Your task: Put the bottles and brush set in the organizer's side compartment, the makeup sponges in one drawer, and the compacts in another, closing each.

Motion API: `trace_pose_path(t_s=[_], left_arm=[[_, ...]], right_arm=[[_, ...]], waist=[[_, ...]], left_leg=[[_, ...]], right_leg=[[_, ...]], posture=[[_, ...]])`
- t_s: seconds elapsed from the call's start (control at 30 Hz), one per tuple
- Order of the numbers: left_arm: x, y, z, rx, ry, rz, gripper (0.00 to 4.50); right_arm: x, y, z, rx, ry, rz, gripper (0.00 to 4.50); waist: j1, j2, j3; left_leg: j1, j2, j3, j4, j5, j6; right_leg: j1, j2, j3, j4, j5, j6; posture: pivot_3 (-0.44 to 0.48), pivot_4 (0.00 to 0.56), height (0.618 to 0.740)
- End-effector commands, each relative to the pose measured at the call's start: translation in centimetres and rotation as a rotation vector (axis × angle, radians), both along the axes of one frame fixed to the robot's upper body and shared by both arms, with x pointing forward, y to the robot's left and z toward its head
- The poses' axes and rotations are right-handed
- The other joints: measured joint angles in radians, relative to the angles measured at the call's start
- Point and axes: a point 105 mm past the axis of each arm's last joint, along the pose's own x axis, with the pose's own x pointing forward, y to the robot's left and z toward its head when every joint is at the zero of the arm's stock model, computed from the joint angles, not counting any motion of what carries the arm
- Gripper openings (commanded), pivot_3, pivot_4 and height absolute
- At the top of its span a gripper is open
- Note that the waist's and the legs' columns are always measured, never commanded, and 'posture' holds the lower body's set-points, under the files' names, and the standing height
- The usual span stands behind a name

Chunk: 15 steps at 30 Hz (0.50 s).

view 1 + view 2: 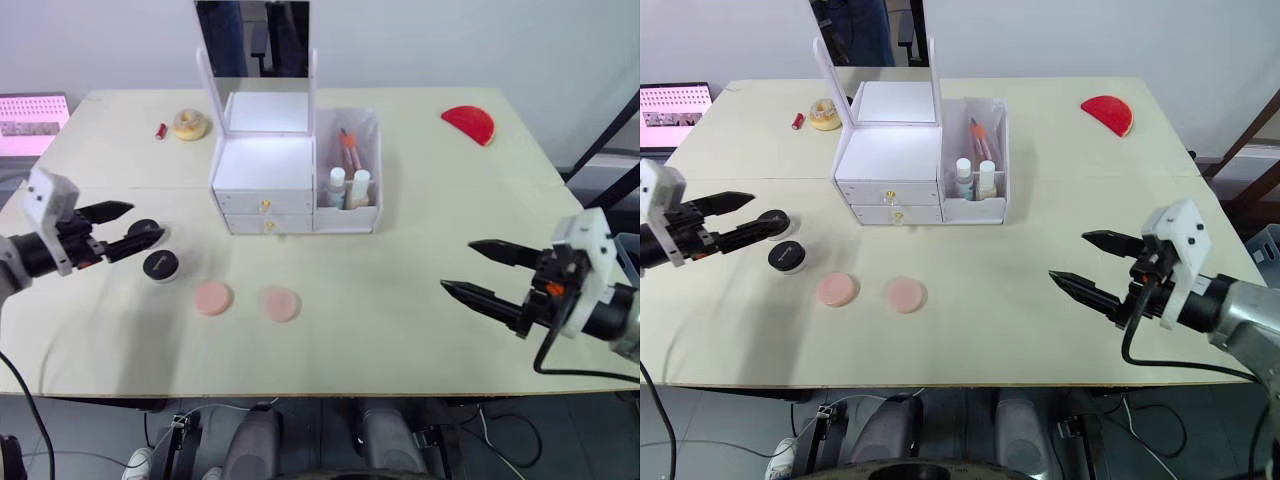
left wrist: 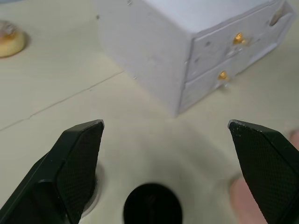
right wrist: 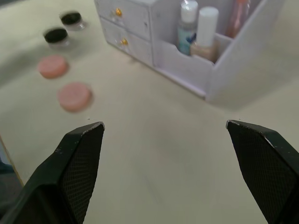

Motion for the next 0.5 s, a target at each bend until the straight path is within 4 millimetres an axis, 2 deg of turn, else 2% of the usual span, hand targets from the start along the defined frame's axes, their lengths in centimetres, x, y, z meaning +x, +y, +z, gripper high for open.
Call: trace_pose_path(t_s=[0.03, 0.27, 0.5], left_arm=[[0.1, 1.4, 0.7, 0.047, -0.034, 0.017, 4.5], [0.4, 0.2, 0.0, 0.052, -0.034, -0.037, 4.5], [0.4, -0.5, 0.5, 0.064, -0.051, -0.052, 4.5]], right_arm=[[-0.1, -1.7, 0.8, -0.058, -0.055, -0.07, 4.44], [0.4, -5.1, 0.0, -0.035, -0.056, -0.18, 4.44], [3.1, -5.5, -0.1, -0.02, -0.078, -0.163, 4.44]], waist=[[0.001, 0.0, 0.0], [0.002, -0.003, 0.0], [-0.01, -0.003, 0.0]], left_leg=[[0.0, 0.0, 0.0, 0.0, 0.0, 0.0], [0.0, 0.0, 0.0, 0.0, 0.0, 0.0], [0.001, 0.0, 0.001, 0.0, 0.0, 0.0]], right_leg=[[0.0, 0.0, 0.0, 0.0, 0.0, 0.0], [0.0, 0.0, 0.0, 0.0, 0.001, -0.001], [0.001, 0.0, 0.0, 0.0, 0.0, 0.0]], posture=[[0.0, 0.15, 0.74], [0.0, 0.15, 0.74], [0.0, 0.15, 0.74]])
